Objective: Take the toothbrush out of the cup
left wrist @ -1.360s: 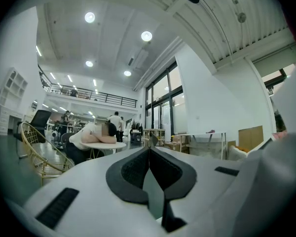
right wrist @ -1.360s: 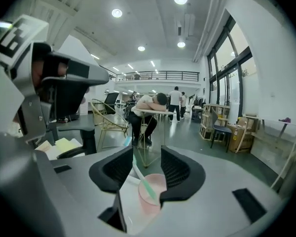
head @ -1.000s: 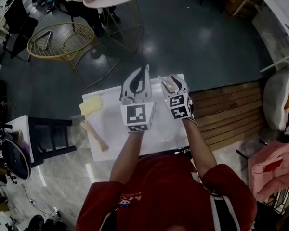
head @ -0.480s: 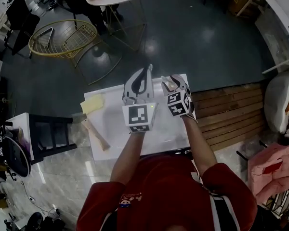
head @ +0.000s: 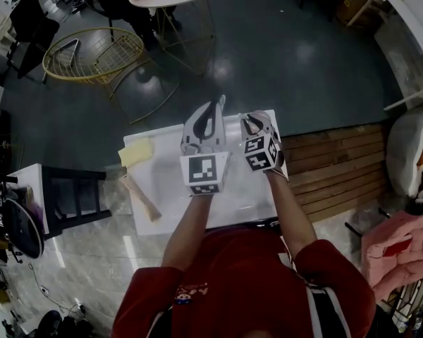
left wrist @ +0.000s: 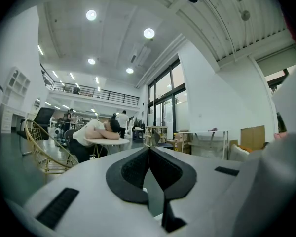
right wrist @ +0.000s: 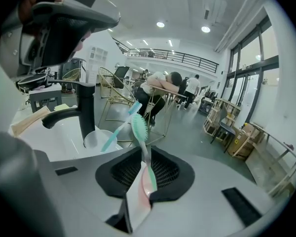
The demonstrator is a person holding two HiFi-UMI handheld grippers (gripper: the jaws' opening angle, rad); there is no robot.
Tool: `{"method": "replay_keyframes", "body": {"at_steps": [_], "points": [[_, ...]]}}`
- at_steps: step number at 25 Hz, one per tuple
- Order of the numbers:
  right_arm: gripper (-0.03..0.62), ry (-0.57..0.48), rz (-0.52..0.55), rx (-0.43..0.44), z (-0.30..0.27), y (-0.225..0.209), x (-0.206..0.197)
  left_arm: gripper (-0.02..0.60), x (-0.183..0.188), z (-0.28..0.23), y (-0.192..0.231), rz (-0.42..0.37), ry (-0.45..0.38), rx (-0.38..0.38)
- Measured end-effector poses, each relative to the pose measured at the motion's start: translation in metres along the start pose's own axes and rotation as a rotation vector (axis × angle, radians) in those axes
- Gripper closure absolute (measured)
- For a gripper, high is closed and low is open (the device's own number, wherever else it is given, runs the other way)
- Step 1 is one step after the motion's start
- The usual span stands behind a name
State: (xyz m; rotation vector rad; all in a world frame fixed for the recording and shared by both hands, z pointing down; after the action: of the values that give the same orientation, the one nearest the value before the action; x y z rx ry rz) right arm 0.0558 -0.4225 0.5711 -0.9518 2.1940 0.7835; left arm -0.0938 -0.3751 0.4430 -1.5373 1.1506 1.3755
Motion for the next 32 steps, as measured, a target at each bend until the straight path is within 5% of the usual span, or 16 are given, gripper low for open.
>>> {"method": "replay_keyframes", "body": {"at_steps": [19, 32], "points": [[0.553, -0.052, -0.056, -0.075, 0.014, -0.019, 0.003, 0.552, 0.000, -0.004, -0.007, -0.007, 0.004, -0.019], [0.553, -0.251, -0.147, -0.118, 0.075, -0.045, 0.042, 0.553, 0.007, -0.004, -0.017, -0.024, -0.010, -0.041]]}}
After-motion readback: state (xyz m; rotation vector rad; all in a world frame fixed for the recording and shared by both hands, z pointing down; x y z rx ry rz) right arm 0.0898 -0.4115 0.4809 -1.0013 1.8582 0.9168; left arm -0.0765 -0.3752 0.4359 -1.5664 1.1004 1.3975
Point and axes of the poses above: the fingertips, and each gripper's own axes: z backward along the fingers, y to its left, x out of its top, the point moved 10 cm from there along z, backward along the fingers, and after that the axes turned 7 degrees about y, right-handed, at the moved point
